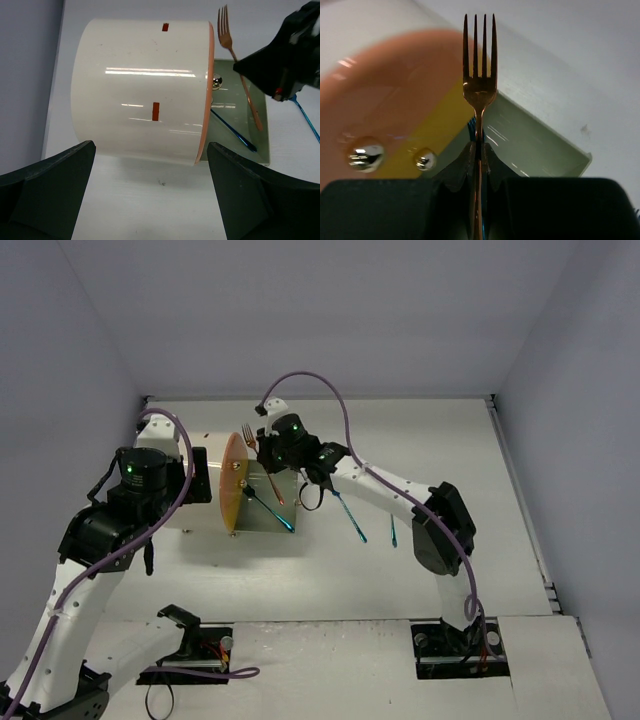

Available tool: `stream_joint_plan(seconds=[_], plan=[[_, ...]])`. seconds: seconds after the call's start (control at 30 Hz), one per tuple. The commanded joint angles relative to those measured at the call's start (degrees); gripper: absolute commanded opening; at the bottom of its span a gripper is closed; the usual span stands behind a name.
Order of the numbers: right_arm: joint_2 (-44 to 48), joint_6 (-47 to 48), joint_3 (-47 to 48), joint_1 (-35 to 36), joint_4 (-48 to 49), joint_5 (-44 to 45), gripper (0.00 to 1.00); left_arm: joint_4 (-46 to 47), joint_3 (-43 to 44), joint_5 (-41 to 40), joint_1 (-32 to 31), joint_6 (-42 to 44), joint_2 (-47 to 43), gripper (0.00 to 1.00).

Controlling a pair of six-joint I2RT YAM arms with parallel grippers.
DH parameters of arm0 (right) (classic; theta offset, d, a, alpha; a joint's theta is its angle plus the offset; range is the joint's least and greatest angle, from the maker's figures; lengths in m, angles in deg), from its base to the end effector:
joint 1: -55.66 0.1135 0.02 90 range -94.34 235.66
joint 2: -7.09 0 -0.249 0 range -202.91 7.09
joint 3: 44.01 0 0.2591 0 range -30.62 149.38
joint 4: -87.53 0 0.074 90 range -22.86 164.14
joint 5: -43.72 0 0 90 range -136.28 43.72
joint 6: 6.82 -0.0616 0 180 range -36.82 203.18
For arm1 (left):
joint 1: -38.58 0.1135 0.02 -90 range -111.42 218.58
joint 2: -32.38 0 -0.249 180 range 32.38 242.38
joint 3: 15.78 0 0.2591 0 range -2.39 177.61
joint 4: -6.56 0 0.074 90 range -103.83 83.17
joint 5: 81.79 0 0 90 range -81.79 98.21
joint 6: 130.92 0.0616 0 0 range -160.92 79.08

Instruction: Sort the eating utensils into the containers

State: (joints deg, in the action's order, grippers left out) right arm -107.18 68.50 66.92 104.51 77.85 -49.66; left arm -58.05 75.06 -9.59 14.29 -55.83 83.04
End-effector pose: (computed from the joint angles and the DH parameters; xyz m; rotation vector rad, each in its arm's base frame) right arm 0.3348 0.3887 0.2949 -0.5940 1.7825 0.8334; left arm 0.1726 -0.0572 0.4184 -0.0369 1.9777 -0.1349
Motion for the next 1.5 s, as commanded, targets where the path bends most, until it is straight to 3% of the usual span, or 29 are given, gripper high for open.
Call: stream_joint_plan(seconds=[0.0, 0.13, 0.33, 0.5, 0.6, 0.87, 1.03, 1.47], plan=[[0.1, -2.4, -2.9, 0.8, 5.2, 2.3, 0.00, 1.7, 1.1, -0.7, 0.3, -1.3, -0.4, 0.93], [1.2, -0.8, -6.5, 1.0, 5.3, 3.0, 0.03, 1.7, 1.2, -0.5, 0.3, -1.4, -0.1, 0.93], [6.2, 2.1, -9.6, 1.2, 4.8, 3.1, 0.28, 1.8, 1.3, 0.2, 0.3, -1.6, 0.6, 0.93], [12.3, 5.4, -14.1, 0.6, 2.6, 8.7, 0.35, 1.8, 1.8, 0.4, 0.3, -1.4, 0.9, 0.93], [16.0, 6.9, -19.4, -1.4, 0.8, 12.9, 0.37, 1.8, 2.1, 0.4, 0.3, -1.4, 1.1, 0.93], [20.4, 4.5, -35.1, -12.4, -0.4, 9.0, 0.39, 1.8, 1.8, 0.8, 0.3, -1.5, 1.4, 0.93], [17.2, 3.5, -36.7, -14.7, -0.5, 1.9, 0.42, 1.8, 2.2, 1.1, 0.3, -1.6, 1.7, 0.93], [7.8, 4.5, -35.2, -14.7, 0.2, 2.0, 0.35, 1.5, 1.6, 1.0, 0.3, -1.7, 0.7, 0.93]])
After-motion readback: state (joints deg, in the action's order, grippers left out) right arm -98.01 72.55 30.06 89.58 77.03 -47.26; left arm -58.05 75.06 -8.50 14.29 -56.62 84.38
